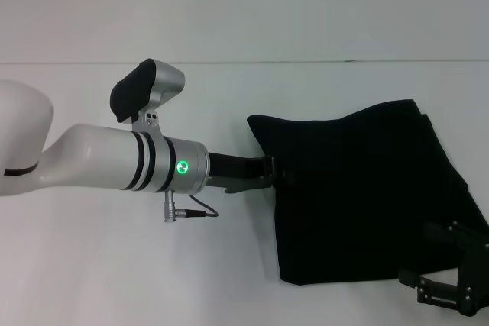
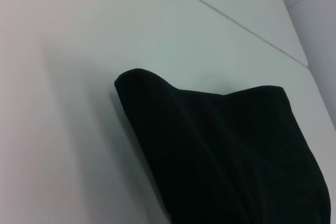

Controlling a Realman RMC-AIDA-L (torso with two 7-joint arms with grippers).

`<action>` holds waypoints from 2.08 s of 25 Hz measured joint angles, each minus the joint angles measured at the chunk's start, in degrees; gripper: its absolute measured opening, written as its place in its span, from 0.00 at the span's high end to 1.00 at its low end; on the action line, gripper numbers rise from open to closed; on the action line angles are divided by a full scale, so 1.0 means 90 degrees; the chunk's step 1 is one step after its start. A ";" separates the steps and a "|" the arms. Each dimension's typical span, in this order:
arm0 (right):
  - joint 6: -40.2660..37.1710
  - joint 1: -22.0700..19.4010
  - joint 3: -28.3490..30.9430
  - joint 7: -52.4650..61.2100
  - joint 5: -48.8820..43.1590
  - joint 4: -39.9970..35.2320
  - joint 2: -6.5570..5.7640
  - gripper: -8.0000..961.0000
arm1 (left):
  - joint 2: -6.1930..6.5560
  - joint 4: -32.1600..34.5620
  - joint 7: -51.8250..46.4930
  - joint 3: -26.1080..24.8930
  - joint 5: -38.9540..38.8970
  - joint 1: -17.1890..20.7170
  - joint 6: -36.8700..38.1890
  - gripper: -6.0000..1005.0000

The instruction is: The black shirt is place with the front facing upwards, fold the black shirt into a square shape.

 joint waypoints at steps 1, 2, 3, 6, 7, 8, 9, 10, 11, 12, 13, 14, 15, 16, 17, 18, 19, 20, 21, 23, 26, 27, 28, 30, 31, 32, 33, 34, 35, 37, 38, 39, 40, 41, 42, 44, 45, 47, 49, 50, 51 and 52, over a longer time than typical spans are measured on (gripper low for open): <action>0.0000 0.0000 0.0000 0.0000 0.0000 0.0000 0.0000 0.03 | 0.0000 0.0000 0.0001 0.0000 0.0000 0.0000 -0.0002 0.65; 0.0000 0.0000 0.0000 0.0000 0.0000 0.0000 0.0000 0.03 | 0.0001 0.0000 0.0002 0.0001 -0.0002 0.0001 -0.0005 0.67; 0.0000 0.0000 0.0000 0.0000 0.0000 0.0000 0.0000 0.03 | 0.0004 0.0000 0.0004 0.0001 -0.0003 0.0003 -0.0010 0.68; 0.0000 0.0000 0.0000 0.0000 0.0006 0.0000 0.0001 0.03 | 0.0027 0.0000 0.0005 -0.0004 -0.0009 0.0019 -0.0039 0.89; 0.0000 0.0000 0.0000 0.0000 0.0011 0.0000 0.0001 0.03 | 0.0037 0.0003 0.0005 -0.0005 -0.0009 0.0027 -0.0045 0.89; 0.0000 0.0000 0.0002 0.0000 0.0015 -0.0002 0.0001 0.03 | 0.0059 0.0011 0.0003 -0.0008 -0.0010 0.0039 -0.0045 0.89; 0.0000 0.0003 0.0007 0.0000 0.0018 -0.0004 0.0002 0.03 | 0.0077 0.0028 0.0003 -0.0017 -0.0011 0.0055 -0.0041 0.89; 0.0001 0.0008 0.0015 0.0000 0.0019 -0.0006 0.0004 0.03 | 0.0101 0.0051 0.0003 -0.0041 -0.0011 0.0078 -0.0032 0.89; 0.0002 0.0016 0.0027 0.0000 0.0019 -0.0007 0.0006 0.04 | 0.0143 0.0075 0.0007 -0.0093 -0.0013 0.0109 -0.0019 0.89; 0.0006 0.0030 0.0042 0.0000 0.0020 -0.0007 0.0009 0.04 | 0.0175 0.0090 0.0014 -0.0137 -0.0014 0.0130 -0.0007 0.89; 0.0012 0.0042 0.0061 0.0000 0.0022 -0.0008 0.0011 0.04 | 0.0225 0.0103 0.0029 -0.0213 -0.0014 0.0163 0.0012 0.89; 0.0016 0.0051 0.0078 0.0000 0.0023 -0.0007 0.0013 0.05 | 0.0289 0.0106 0.0041 -0.0275 -0.0015 0.0204 0.0031 0.88; 0.0018 0.0065 0.0094 0.0000 0.0025 -0.0008 0.0013 0.05 | 0.0338 0.0108 0.0051 -0.0318 -0.0015 0.0238 0.0041 0.88; 0.0019 0.0080 0.0115 0.0000 0.0028 -0.0013 0.0013 0.05 | 0.0427 0.0114 0.0063 -0.0384 -0.0015 0.0302 0.0051 0.87; 0.0019 0.0098 0.0132 0.0000 0.0031 -0.0015 0.0013 0.05 | 0.0495 0.0128 0.0076 -0.0446 -0.0016 0.0359 0.0063 0.87; 0.0020 0.0116 0.0149 0.0000 0.0034 -0.0015 0.0013 0.05 | 0.0573 0.0145 0.0084 -0.0516 -0.0015 0.0429 0.0067 0.87; 0.0024 0.0136 0.0163 -0.0002 0.0036 -0.0012 0.0013 0.05 | 0.0640 0.0170 0.0087 -0.0577 -0.0016 0.0500 0.0082 0.86; 0.0031 0.0155 0.0173 -0.0006 0.0036 -0.0007 0.0014 0.05 | 0.0707 0.0195 0.0088 -0.0634 -0.0015 0.0562 0.0100 0.86; 0.0039 0.0175 0.0178 -0.0011 0.0037 -0.0005 0.0016 0.05 | 0.0800 0.0231 0.0089 -0.0704 -0.0015 0.0650 0.0138 0.86; 0.0047 0.0213 0.0189 -0.0016 0.0037 -0.0002 0.0023 0.05 | 0.0965 0.0269 0.0102 -0.0883 -0.0015 0.0809 0.0269 0.85; 0.0050 0.0245 0.0219 -0.0015 0.0037 -0.0009 0.0023 0.05 | 0.1077 0.0319 0.0232 -0.1213 -0.0015 0.1035 0.0566 0.84; 0.0051 0.0254 0.0247 -0.0015 0.0037 -0.0010 0.0023 0.05 | 0.1085 0.0336 0.0305 -0.1313 -0.0015 0.1093 0.0645 0.83; 0.0051 0.0263 0.0284 -0.0015 0.0037 -0.0009 0.0022 0.05 | 0.1087 0.0351 0.0370 -0.1420 -0.0015 0.1149 0.0700 0.83; 0.0051 0.0277 0.0334 -0.0020 0.0037 0.0004 0.0022 0.05 | 0.1044 0.0360 0.0516 -0.1655 -0.0015 0.1252 0.0732 0.82; 0.0051 0.0281 0.0352 -0.0024 0.0037 0.0012 0.0021 0.05 | 0.1031 0.0358 0.0549 -0.1708 -0.0015 0.1269 0.0725 0.82; 0.0051 0.0285 0.0356 -0.0029 0.0037 0.0015 0.0021 0.05 | 0.1010 0.0352 0.0596 -0.1774 -0.0015 0.1286 0.0711 0.81; 0.0053 0.0287 0.0358 -0.0033 0.0036 0.0016 0.0021 0.05 | 0.0993 0.0344 0.0630 -0.1796 -0.0015 0.1288 0.0697 0.81; 0.0055 0.0290 0.0358 -0.0037 0.0036 0.0016 0.0020 0.05 | 0.0976 0.0336 0.0656 -0.1802 -0.0015 0.1274 0.0687 0.80; 0.0057 0.0294 0.0358 -0.0041 0.0037 0.0016 0.0020 0.05 | 0.0970 0.0335 0.0665 -0.1797 -0.0015 0.1260 0.0685 0.80; 0.0058 0.0301 0.0363 -0.0047 0.0037 0.0020 0.0020 0.05 | 0.0956 0.0332 0.0676 -0.1780 -0.0015 0.1225 0.0681 0.79; 0.0059 0.0306 0.0375 -0.0048 0.0036 0.0023 0.0022 0.05 | 0.0946 0.0331 0.0686 -0.1778 -0.0015 0.1211 0.0679 0.79; 0.0059 0.0311 0.0396 -0.0049 0.0036 0.0025 0.0024 0.05 | 0.0933 0.0333 0.0708 -0.1781 -0.0015 0.1206 0.0677 0.78; 0.0060 0.0318 0.0429 -0.0049 0.0036 0.0026 0.0027 0.05 | 0.0919 0.0351 0.0755 -0.1796 -0.0015 0.1205 0.0674 0.78; 0.0060 0.0324 0.0462 -0.0049 0.0036 0.0026 0.0028 0.05 | 0.0909 0.0370 0.0808 -0.1809 -0.0015 0.1214 0.0673 0.78; 0.0060 0.0330 0.0484 -0.0049 0.0036 0.0026 0.0029 0.05 | 0.0907 0.0389 0.0891 -0.1822 -0.0015 0.1234 0.0682 0.77; 0.0060 0.0344 0.0531 -0.0049 0.0041 0.0026 0.0030 0.05 | 0.0907 0.0439 0.1086 -0.1829 -0.0015 0.1270 0.0751 0.77; 0.0060 0.0357 0.0555 -0.0051 0.0045 0.0025 0.0033 0.05 | 0.0911 0.0469 0.1223 -0.1831 -0.0015 0.1295 0.0813 0.76; 0.0060 0.0386 0.0602 -0.0059 0.0049 0.0026 0.0038 0.05 | 0.0926 0.0551 0.1559 -0.1833 -0.0015 0.1359 0.0943 0.72; 0.0063 0.0417 0.0658 -0.0069 0.0054 0.0044 0.0042 0.05 | 0.0928 0.0686 0.2073 -0.1836 -0.0015 0.1455 0.1075 0.65; 0.0066 0.0439 0.0715 -0.0077 0.0071 0.0075 0.0043 0.05 | 0.0916 0.0808 0.2488 -0.1846 -0.0015 0.1527 0.1156 0.62; 0.0067 0.0464 0.0784 -0.0106 0.0098 0.0123 0.0044 0.05 | 0.0871 0.0979 0.2873 -0.1862 -0.0030 0.1629 0.1223 0.59; 0.0068 0.0491 0.0851 -0.0146 0.0129 0.0176 0.0044 0.05 | 0.0831 0.1121 0.3215 -0.1879 -0.0044 0.1718 0.1283 0.55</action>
